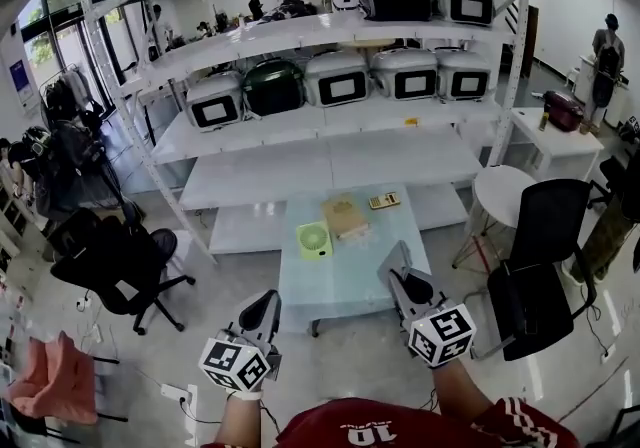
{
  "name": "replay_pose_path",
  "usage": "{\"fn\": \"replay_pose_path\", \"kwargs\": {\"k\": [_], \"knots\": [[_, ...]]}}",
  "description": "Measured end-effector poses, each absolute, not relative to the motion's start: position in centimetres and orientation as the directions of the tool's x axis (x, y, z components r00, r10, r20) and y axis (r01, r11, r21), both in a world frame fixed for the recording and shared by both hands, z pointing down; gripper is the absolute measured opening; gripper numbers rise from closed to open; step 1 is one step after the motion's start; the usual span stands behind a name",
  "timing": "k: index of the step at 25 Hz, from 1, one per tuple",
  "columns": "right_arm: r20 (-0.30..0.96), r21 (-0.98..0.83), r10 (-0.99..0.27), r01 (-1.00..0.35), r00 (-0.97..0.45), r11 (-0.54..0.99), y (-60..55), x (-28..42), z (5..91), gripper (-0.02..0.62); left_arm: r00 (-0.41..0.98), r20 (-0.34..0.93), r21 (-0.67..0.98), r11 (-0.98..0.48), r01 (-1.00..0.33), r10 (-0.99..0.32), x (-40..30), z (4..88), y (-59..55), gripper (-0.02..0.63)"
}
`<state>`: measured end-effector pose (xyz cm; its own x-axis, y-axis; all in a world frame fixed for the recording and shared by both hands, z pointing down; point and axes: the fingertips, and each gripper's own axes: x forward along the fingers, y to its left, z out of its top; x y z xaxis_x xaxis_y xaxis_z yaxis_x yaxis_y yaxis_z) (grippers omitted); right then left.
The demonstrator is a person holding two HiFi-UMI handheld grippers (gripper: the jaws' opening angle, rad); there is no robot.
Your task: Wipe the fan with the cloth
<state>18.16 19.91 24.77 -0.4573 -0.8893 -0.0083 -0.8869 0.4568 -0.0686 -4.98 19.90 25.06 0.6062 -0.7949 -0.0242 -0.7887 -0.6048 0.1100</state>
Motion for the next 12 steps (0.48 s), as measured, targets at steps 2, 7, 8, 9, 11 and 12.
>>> {"fn": "replay_pose_path", "kwargs": {"k": [2,7,8,9,11,12], "knots": [[-0.016,-0.081,-0.879,-0.875,-0.477,0.477,19.7,16.5,24.0,0.023,0.606,-0.034,0.103,-0.606,-0.788,-0.794,-6.0,24.3,19.5,0.003],[-0.014,-0.058,-0.875,-0.873,-0.483,0.483,19.1,13.9,22.4,0.023,0.608,-0.051,0.096,-0.610,-0.787,-0.792,-8.0,23.3,18.5,0.003],[-0.015,-0.065,-0.874,-0.872,-0.486,0.486,19.0,13.5,22.2,0.021,0.607,-0.056,0.100,-0.610,-0.786,-0.792,-8.4,23.2,18.3,0.003],[-0.015,-0.073,-0.873,-0.870,-0.488,0.488,19.0,13.2,22.1,0.021,0.605,-0.062,0.102,-0.608,-0.787,-0.794,-8.9,23.1,18.2,0.003],[-0.011,-0.075,-0.874,-0.872,-0.485,0.484,19.0,12.6,22.1,0.021,0.599,-0.073,0.108,-0.603,-0.791,-0.798,-9.8,22.9,18.1,0.003],[-0.010,-0.070,-0.877,-0.874,-0.481,0.480,19.0,12.4,22.1,0.020,0.598,-0.077,0.115,-0.603,-0.790,-0.798,-10.1,22.9,18.0,0.003]]}}
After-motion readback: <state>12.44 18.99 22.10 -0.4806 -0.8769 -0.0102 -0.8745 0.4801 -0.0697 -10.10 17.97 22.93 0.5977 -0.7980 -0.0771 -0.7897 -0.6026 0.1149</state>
